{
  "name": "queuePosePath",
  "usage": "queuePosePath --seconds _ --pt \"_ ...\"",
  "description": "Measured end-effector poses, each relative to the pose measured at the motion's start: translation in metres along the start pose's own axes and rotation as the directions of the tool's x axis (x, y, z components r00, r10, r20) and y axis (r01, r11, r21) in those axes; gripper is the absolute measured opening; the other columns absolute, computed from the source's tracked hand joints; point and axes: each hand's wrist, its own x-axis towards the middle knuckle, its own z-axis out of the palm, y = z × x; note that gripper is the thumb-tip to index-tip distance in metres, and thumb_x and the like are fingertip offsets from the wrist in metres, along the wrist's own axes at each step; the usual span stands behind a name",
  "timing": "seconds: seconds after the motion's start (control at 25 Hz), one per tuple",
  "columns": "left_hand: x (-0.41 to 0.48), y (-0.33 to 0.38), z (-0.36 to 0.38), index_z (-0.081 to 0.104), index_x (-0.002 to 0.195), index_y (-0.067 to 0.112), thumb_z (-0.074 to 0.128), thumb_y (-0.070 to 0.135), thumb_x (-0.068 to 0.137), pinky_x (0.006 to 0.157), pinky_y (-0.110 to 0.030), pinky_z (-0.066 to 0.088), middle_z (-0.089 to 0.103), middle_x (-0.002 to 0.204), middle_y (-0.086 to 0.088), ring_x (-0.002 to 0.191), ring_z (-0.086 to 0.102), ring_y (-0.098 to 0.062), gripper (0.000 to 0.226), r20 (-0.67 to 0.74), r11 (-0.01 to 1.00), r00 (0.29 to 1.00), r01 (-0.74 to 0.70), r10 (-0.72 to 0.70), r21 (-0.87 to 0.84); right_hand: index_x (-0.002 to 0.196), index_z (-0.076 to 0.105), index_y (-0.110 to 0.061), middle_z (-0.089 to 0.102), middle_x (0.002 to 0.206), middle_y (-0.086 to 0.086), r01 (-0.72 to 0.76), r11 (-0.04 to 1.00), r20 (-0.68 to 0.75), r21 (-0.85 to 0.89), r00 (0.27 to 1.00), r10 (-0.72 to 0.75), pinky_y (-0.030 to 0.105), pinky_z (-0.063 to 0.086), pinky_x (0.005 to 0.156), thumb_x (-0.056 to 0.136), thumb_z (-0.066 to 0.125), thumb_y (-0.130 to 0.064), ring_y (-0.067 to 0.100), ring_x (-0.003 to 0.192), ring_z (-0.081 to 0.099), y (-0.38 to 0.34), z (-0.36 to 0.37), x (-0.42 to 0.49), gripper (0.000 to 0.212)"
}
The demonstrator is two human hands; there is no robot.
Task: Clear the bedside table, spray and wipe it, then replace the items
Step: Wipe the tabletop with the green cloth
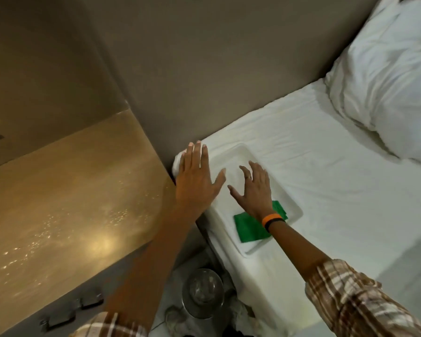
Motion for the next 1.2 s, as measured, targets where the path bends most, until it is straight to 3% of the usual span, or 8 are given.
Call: queuePosePath --seconds 0.16,0.36,0.6,0.72,0.88,0.92,1.04,1.2 --pt "-0.018 0.045 0.095 0.014 0.158 0.005 0.04 0.052 0.102 0.125 -0.044 0.011 0.012 0.167 -0.015 0.155 0.01 -0.031 0.078 0.239 0.999 0.971 0.019 -0.01 -0.033 0.156 0.032 -0.017 0.023 0.167 0.015 -0.173 0.984 0.17 -0.039 0.969 0.177 0.049 0.018 0.128 0.097 0.047 -0.063 0.033 0.156 0.019 0.067 0.02 -0.028 0.076" --pt "-0.036 0.032 0.232 0.022 0.156 0.008 0.049 0.022 0.101 0.12 -0.04 0.027 0.019 0.165 -0.014 0.151 0.017 -0.031 0.063 0.561 1.0 0.828 0.0 0.016 -0.027 0.157 0.028 -0.013 0.032 0.158 0.018 -0.312 0.94 0.349 -0.137 0.873 0.34 0.051 0.038 0.115 0.1 0.047 -0.058 0.036 0.146 0.032 0.13 0.088 -0.039 0.075" --pt "-0.039 0.034 0.297 0.054 0.126 0.004 0.064 0.019 0.096 0.094 -0.042 0.047 0.054 0.125 -0.02 0.117 0.05 -0.035 0.035 0.578 0.962 0.813 0.207 -0.067 -0.179 0.151 0.038 -0.01 0.049 0.139 0.02 -0.337 0.923 0.279 -0.188 0.882 0.379 0.05 0.041 0.104 0.103 0.053 -0.033 0.039 0.127 0.048 0.148 0.133 -0.04 0.055" --pt "-0.031 0.037 0.274 0.062 0.114 0.0 0.066 0.02 0.095 0.093 -0.046 0.049 0.059 0.118 -0.022 0.111 0.056 -0.038 0.027 0.604 0.909 0.791 0.317 -0.095 -0.272 0.141 0.055 -0.007 0.055 0.13 0.024 -0.401 0.914 0.231 0.066 0.897 0.377 0.044 0.043 0.104 0.103 0.049 -0.01 0.042 0.123 0.051 0.14 0.114 -0.035 0.038" --pt "-0.019 0.047 0.181 0.059 0.114 0.007 0.063 0.017 0.097 0.083 -0.035 0.05 0.049 0.11 -0.01 0.103 0.058 -0.032 0.02 0.51 0.822 0.851 0.376 -0.124 -0.428 0.116 0.069 0.002 0.065 0.116 0.023 -0.427 0.745 0.09 0.513 0.889 0.448 0.005 0.04 0.078 0.1 0.054 -0.002 0.036 0.109 0.062 0.089 0.043 -0.029 0.022" --pt "-0.016 0.049 0.149 0.058 0.114 0.01 0.062 0.017 0.097 0.082 -0.034 0.049 0.049 0.108 -0.007 0.102 0.058 -0.03 0.018 0.473 0.806 0.874 0.358 -0.112 -0.471 0.114 0.068 0.002 0.064 0.119 0.023 -0.406 0.679 0.082 0.612 0.886 0.456 0.007 0.043 0.081 0.1 0.054 -0.002 0.035 0.11 0.061 0.07 0.019 -0.025 0.02" --pt "-0.007 0.04 0.056 0.056 0.105 0.019 0.062 0.016 0.097 0.076 -0.023 0.046 0.056 0.099 0.003 0.092 0.057 -0.017 0.011 0.364 0.764 0.931 0.252 -0.024 -0.594 0.108 0.068 -0.001 0.064 0.121 0.025 -0.236 0.493 0.031 0.837 0.921 0.388 0.048 0.052 0.1 0.098 0.053 0.002 0.038 0.114 0.061 0.012 -0.04 -0.012 0.018" --pt "-0.015 -0.007 -0.065 0.051 0.087 0.023 0.061 0.013 0.098 0.066 -0.017 0.041 0.057 0.079 0.007 0.072 0.054 -0.003 0.018 0.257 0.534 0.965 0.191 0.05 -0.823 0.125 0.051 -0.035 0.063 0.127 0.006 -0.1 0.146 0.058 0.984 0.962 0.268 0.039 0.058 0.095 0.1 0.06 -0.031 0.018 0.112 0.068 -0.094 -0.093 -0.003 0.027"
